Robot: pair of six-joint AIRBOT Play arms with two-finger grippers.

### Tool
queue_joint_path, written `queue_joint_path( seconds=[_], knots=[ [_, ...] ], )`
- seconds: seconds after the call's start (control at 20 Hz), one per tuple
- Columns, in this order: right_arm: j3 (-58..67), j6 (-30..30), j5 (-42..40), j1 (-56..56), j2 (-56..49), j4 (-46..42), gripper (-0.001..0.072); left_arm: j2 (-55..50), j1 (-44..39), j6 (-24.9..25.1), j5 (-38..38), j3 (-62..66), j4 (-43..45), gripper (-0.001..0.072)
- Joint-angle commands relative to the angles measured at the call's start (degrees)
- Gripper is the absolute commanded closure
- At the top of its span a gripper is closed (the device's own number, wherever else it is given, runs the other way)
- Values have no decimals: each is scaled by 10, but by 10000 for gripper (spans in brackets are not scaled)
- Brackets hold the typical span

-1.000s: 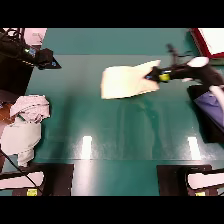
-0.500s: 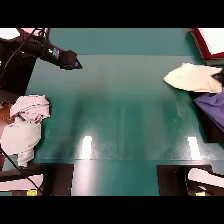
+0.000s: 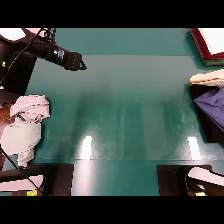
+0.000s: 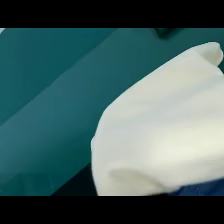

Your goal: Fold the shirts.

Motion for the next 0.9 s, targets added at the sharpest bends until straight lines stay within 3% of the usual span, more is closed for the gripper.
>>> queue_joint_path(
  seconds=[0.0,0.5,0.55,0.6,0.65,0.7,0.85],
  knots=[
    [9,41,71,-12,28,-79,699,0,0,1,-1,0,0,682],
    [-243,70,110,-64,209,-243,691,0,0,16,-24,0,0,682],
    [-265,70,111,-79,222,-255,569,0,0,16,-27,0,0,682],
    [-284,70,113,-92,231,-263,349,0,0,16,-29,0,0,682],
    [-303,70,118,-108,239,-271,176,0,0,16,-30,0,0,682],
    [-317,70,123,-121,245,-282,121,0,0,16,-32,0,0,682],
    [-333,73,125,-153,268,-273,123,0,0,16,-32,0,0,682]
  ],
)
